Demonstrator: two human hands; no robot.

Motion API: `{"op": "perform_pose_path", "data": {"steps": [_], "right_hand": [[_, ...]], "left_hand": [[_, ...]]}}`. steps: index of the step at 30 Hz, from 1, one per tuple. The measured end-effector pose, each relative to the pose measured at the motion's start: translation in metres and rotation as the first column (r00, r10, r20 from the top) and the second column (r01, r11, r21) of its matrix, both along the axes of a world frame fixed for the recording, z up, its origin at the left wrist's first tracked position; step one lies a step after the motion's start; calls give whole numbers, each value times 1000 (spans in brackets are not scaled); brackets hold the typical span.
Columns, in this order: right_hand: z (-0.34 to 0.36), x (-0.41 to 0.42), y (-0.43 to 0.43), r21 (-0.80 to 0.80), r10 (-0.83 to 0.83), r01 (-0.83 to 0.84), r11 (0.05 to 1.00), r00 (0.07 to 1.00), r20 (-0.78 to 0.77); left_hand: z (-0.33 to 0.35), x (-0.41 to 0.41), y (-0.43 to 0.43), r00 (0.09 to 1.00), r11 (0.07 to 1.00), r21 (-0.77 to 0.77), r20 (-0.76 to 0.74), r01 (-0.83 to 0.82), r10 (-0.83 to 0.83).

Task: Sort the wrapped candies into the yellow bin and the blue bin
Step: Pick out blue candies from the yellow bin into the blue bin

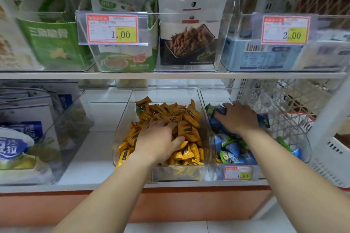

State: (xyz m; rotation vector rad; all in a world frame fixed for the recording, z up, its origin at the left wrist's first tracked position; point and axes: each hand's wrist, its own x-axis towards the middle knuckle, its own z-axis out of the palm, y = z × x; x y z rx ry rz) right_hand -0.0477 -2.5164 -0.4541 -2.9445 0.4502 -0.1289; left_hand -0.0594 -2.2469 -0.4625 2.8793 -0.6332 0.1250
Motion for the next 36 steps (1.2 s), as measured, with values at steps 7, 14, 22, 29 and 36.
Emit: {"op": "perform_pose_path", "data": {"steps": [7, 14, 22, 29, 36], "right_hand": [[40, -1, 37, 131, 88, -113, 985, 979, 185], [48, 18, 155, 200, 479, -490, 848, 872, 106], [0, 104, 223, 204, 534, -535, 820, 843, 64], [-13, 126, 237, 6, 444, -451, 892, 880, 167], [37, 66, 211, 470, 388, -570, 674, 815, 431]], "left_hand": [[28, 7, 34, 996, 956, -291, 69, -30, 52], [17, 18, 103, 938, 829, -457, -40, -323, 343], [3, 20, 117, 947, 786, -529, -152, -319, 282], [1, 24, 120, 944, 760, -560, -189, -329, 270], [9, 23, 115, 956, 709, -652, -84, -267, 282]]}}
